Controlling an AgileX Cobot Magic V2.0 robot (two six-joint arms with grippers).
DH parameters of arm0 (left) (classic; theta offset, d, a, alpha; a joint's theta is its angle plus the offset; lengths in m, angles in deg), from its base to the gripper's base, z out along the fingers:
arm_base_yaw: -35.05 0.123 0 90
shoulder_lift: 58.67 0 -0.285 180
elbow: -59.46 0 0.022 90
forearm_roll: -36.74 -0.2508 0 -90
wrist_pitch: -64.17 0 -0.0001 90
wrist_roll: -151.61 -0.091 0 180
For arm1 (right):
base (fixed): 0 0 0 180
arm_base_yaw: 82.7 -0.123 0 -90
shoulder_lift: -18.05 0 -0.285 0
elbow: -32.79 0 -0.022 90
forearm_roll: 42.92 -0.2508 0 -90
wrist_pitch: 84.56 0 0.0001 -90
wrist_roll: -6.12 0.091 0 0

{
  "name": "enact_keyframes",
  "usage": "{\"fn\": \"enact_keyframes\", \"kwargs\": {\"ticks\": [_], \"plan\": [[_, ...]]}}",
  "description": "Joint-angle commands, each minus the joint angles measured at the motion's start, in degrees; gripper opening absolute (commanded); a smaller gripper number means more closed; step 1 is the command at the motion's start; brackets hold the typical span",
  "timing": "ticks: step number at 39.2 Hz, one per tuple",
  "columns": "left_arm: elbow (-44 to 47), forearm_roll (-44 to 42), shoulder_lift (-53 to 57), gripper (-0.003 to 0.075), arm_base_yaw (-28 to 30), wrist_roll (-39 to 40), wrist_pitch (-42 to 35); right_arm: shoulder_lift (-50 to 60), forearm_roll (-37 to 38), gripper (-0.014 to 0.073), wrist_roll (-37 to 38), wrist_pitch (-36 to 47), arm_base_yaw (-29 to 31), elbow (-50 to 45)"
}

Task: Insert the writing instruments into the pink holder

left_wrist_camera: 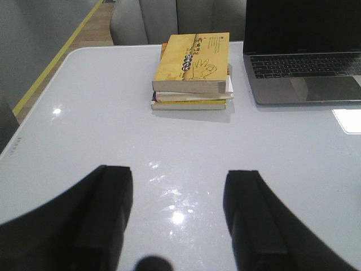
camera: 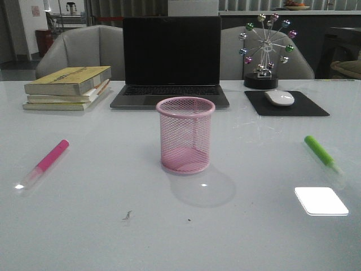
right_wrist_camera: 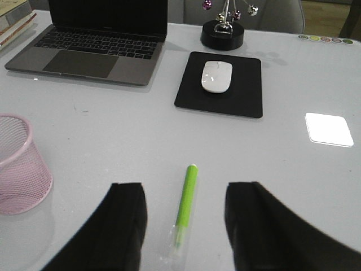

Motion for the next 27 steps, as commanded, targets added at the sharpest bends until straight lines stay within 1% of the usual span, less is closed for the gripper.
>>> {"fn": "enact_keyframes", "kwargs": {"ticks": [1, 5, 9, 12, 17, 20, 27], "plan": [[-2.11, 0.74, -0.22, 0.0437, -0.02, 0.55, -4.35, -0.03, 0.74, 0.0461, 0.04, 4.03, 0.07, 2.26], [-2.11, 1.04, -0.82, 0.0437, -0.02, 0.55, -3.33, -1.35, -0.98, 0.0459, 0.04, 1.98, 0.18, 2.70], [-2.11, 3.60, -0.92, 0.0437, -0.02, 0.55, -3.02, -5.05, -4.84, 0.0459, 0.04, -3.17, 0.36, 4.93], [-2.11, 5.73, -0.92, 0.0437, -0.02, 0.55, -3.02, -9.36, -6.97, 0.0459, 0.04, -6.53, 1.35, 8.28], [-2.11, 6.17, -0.92, 0.0437, -0.02, 0.55, -3.02, -18.80, -7.61, 0.0459, 0.04, -13.32, 4.51, 17.81], [-2.11, 6.27, -0.92, 0.0437, -0.02, 0.55, -3.02, -24.31, -6.38, 0.0459, 0.04, -16.54, 6.02, 23.22], [-2.11, 6.27, -0.92, 0.0437, -0.02, 0.55, -3.02, -37.17, -4.47, 0.0459, -0.02, -26.77, 6.82, 35.27]]}}
